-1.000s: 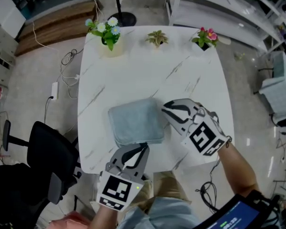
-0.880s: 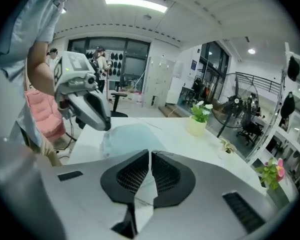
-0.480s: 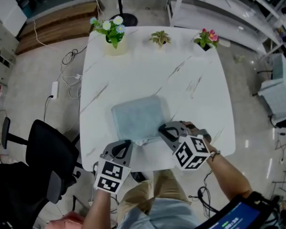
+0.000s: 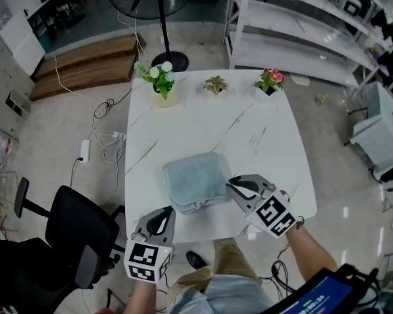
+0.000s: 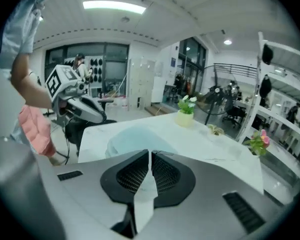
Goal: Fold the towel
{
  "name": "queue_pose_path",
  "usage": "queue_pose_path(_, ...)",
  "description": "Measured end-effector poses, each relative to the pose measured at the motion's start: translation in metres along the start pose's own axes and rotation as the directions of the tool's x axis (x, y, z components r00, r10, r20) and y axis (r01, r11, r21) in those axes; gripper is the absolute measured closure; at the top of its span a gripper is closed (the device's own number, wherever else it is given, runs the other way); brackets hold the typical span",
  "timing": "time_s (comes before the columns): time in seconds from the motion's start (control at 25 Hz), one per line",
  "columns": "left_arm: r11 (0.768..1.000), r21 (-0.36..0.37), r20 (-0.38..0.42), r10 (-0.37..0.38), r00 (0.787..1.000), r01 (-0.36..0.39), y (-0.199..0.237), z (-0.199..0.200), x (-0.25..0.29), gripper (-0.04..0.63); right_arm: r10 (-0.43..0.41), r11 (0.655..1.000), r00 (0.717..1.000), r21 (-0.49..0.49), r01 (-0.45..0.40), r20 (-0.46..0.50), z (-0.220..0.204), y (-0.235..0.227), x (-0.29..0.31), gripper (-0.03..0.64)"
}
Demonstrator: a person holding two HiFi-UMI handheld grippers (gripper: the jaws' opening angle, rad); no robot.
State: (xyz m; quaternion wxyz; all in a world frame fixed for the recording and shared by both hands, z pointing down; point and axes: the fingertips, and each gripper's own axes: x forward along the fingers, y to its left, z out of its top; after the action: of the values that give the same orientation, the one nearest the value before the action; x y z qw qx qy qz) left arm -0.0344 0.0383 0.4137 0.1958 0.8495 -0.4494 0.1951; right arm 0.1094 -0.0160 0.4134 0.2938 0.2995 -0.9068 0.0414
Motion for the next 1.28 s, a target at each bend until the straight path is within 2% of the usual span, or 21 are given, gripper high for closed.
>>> queue_pose_path(0.08,0.997,-0.026,0.126,0.077,0.989,-0.074,0.008,0.040,-0.031,0.586,-0.071,0.996,0.993,0.058,0.066,0.098,0.036,-0.008,-0.023,0.575)
queue_pose_path(0.16,0.990,-0.051,0.251,0.143,0.957,-0.135,0.013,0.085,-0.066,0.586,-0.132,0.988,0.971,0.102,0.113,0.200,0.077,-0.009,-0.046,0.575)
queue_pose_path(0.32,0.973,-0.046,0.452,0.224,0.863,-0.228,0.011,0.163,-0.132,0.586,-0.231,0.968,0.903,0.180,0.175,0.362,0.155,0.004,-0.091,0.579)
queue_pose_path(0.44,0.948,-0.037,0.554,0.282,0.783,-0.315,0.013,0.198,-0.170,0.586,-0.270,0.960,0.850,0.192,0.203,0.453,0.207,0.029,-0.113,0.598)
queue_pose_path(0.52,0.936,-0.028,0.584,0.299,0.754,-0.350,0.011,0.208,-0.187,0.586,-0.281,0.959,0.821,0.175,0.223,0.496,0.228,0.046,-0.122,0.598)
queue_pose_path(0.72,0.919,0.024,0.624,0.295,0.724,-0.394,-0.003,0.224,-0.204,0.586,-0.314,0.949,0.766,0.167,0.267,0.561,0.242,0.054,-0.131,0.598)
queue_pose_path(0.92,0.922,0.010,0.613,0.300,0.731,-0.387,-0.004,0.216,-0.207,0.588,-0.329,0.944,0.764,0.162,0.289,0.556,0.239,0.060,-0.128,0.598)
queue_pose_path(1.12,0.916,0.012,0.624,0.306,0.719,-0.401,-0.006,0.223,-0.211,0.588,-0.329,0.943,0.759,0.156,0.293,0.562,0.241,0.064,-0.130,0.600)
queue_pose_path(1.28,0.918,0.021,0.627,0.297,0.720,-0.397,-0.011,0.226,-0.208,0.588,-0.337,0.940,0.747,0.166,0.297,0.573,0.243,0.059,-0.136,0.601)
